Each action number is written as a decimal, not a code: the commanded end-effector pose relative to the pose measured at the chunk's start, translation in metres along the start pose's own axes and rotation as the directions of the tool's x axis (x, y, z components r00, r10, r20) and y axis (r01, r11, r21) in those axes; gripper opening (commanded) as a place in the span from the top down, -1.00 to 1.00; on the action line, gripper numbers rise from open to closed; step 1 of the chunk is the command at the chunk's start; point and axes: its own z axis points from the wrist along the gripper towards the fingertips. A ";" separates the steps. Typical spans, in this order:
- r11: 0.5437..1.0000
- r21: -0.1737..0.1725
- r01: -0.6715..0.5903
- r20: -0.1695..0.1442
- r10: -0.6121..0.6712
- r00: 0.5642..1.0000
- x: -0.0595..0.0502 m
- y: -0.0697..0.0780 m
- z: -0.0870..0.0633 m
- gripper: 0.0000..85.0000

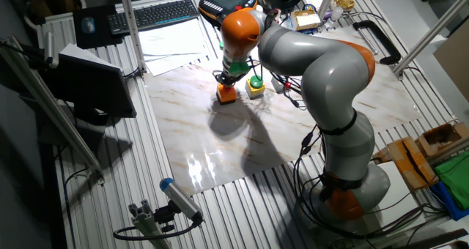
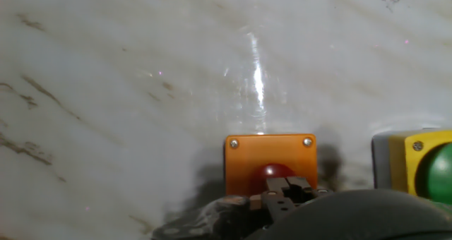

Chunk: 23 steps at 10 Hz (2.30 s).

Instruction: Press three buttons from left to right in sequence

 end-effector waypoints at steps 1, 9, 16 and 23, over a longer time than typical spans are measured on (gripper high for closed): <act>1.000 0.003 0.003 0.001 -0.003 1.000 0.001 -0.004 -0.006 0.98; 0.998 0.030 0.051 -0.018 -0.050 0.999 0.012 -0.083 -0.067 0.98; 0.997 0.022 0.067 -0.023 -0.067 0.998 0.033 -0.131 -0.079 0.98; 0.998 0.017 0.064 -0.040 -0.063 0.997 0.031 -0.132 -0.078 0.98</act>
